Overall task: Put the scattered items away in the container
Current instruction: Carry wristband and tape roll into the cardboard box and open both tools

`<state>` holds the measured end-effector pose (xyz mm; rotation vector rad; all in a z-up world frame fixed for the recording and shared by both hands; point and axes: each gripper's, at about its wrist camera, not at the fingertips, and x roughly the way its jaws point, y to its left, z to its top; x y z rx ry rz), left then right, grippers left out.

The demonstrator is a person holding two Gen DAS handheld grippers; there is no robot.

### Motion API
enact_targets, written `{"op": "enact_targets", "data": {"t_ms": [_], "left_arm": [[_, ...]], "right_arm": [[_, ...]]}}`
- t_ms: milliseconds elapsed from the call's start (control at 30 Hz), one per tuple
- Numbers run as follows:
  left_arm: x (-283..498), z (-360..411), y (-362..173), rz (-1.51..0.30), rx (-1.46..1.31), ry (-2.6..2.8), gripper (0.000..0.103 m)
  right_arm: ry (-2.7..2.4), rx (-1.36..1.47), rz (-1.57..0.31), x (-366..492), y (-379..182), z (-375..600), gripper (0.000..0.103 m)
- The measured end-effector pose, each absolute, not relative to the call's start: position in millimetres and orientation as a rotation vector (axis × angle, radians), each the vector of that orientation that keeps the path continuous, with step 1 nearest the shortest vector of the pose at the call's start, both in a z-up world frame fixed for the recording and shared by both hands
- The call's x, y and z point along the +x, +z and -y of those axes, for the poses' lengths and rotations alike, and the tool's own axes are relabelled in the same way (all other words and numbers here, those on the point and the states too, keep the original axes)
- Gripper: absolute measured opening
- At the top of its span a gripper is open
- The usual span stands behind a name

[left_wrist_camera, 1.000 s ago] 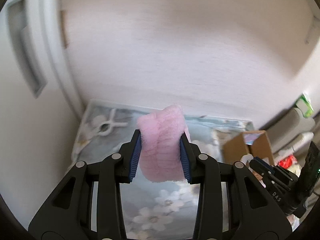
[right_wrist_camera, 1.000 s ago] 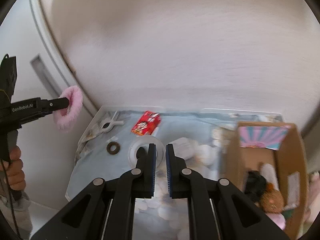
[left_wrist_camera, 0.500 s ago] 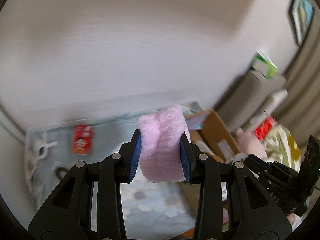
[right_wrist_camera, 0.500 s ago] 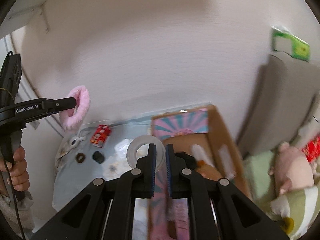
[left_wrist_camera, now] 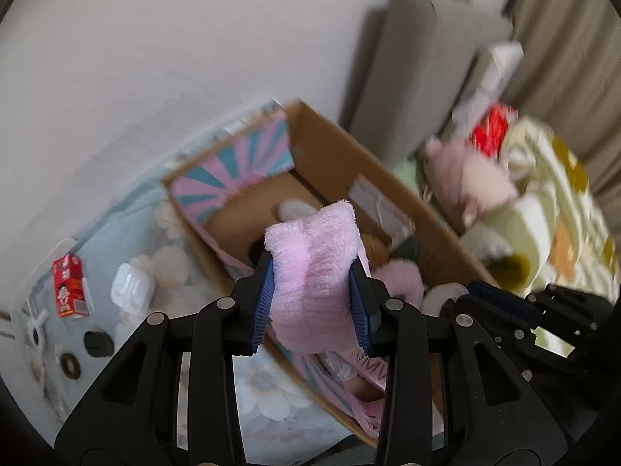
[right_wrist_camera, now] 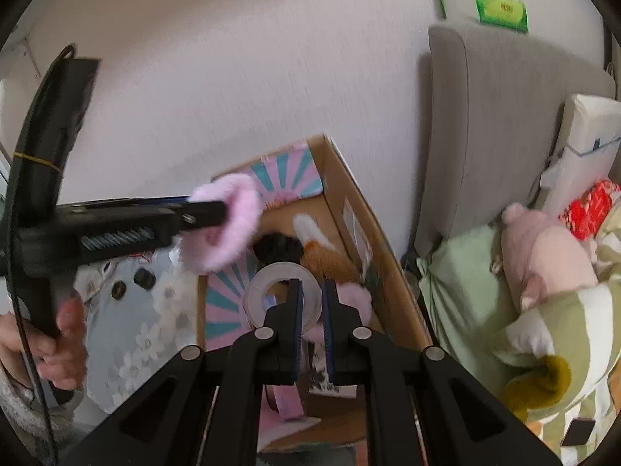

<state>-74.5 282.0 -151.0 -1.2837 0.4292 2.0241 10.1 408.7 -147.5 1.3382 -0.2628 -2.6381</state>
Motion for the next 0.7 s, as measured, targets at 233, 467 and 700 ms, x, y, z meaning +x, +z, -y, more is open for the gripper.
{"op": "enact_targets", "data": {"t_ms": [233, 467, 700], "left_arm": [[-65.2, -296.3, -166.0, -0.549, -1.283, 2.002, 0.033], [-69.0, -300.2, -166.3, -0.551, -1.281, 2.006, 0.033], [-70.5, -294.2, -152.4, -0.515, -1.251, 2.031, 0.102]], "right_arm": [[-2.607, 1.381, 0.202, 16.7, -165.8, -403.9, 0.009], [-2.590, 1.402, 0.223, 17.5, -170.8, -407.4, 0.009], [-2.533, 1.470, 0.208, 13.9, -176.4, -402.0, 0.011]]}}
